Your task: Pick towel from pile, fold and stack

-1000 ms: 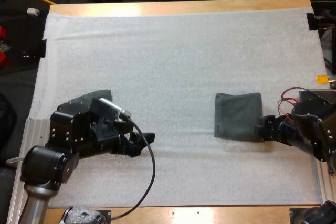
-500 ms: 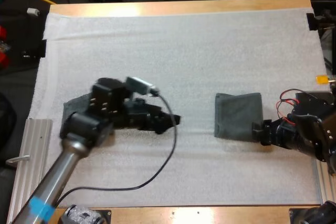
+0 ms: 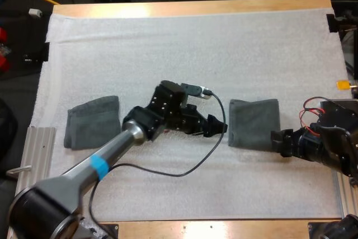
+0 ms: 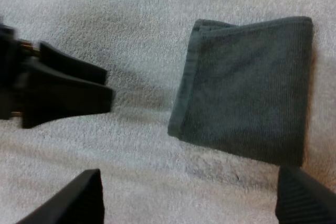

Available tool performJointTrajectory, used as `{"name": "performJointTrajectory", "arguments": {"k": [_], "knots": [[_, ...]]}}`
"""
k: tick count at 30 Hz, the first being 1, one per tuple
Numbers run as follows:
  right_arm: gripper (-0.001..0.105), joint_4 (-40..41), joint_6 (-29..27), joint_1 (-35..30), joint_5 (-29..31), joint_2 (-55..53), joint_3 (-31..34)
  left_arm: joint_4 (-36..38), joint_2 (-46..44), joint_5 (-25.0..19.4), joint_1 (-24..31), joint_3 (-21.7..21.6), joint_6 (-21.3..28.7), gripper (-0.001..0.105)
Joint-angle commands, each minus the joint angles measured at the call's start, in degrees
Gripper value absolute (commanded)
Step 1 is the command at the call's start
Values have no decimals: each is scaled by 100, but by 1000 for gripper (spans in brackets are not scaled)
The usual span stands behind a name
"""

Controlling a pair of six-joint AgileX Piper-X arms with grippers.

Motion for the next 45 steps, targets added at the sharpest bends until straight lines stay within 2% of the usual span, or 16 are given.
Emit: {"name": "performJointTrajectory", "arguments": {"k": [1, 7, 13, 18, 24, 30, 33, 45], "knots": [[65, 21, -52, 4, -51, -50, -43, -166, 135, -5, -31, -58, -116, 71], [65, 21, -52, 4, 0, -50, -43, -93, 821, 9, -30, -392, -173, 71], [65, 21, -52, 4, 0, -50, -43, -67, 1125, 9, -30, -633, -359, 71], [65, 21, -52, 4, 0, -50, -43, 8, 1256, -36, -30, -655, -657, 71], [65, 21, -52, 4, 0, -50, -43, 293, 1337, -42, -30, -669, -762, 71], [65, 21, -52, 4, 0, -50, -43, 305, 1438, -42, -66, -757, -1318, 71], [65, 21, -52, 4, 0, -50, -43, 454, 1517, -42, -126, -910, -1510, 71], [65, 21, -52, 4, 0, -50, -43, 1588, 2061, -154, -416, -1878, -1514, 71]]}}
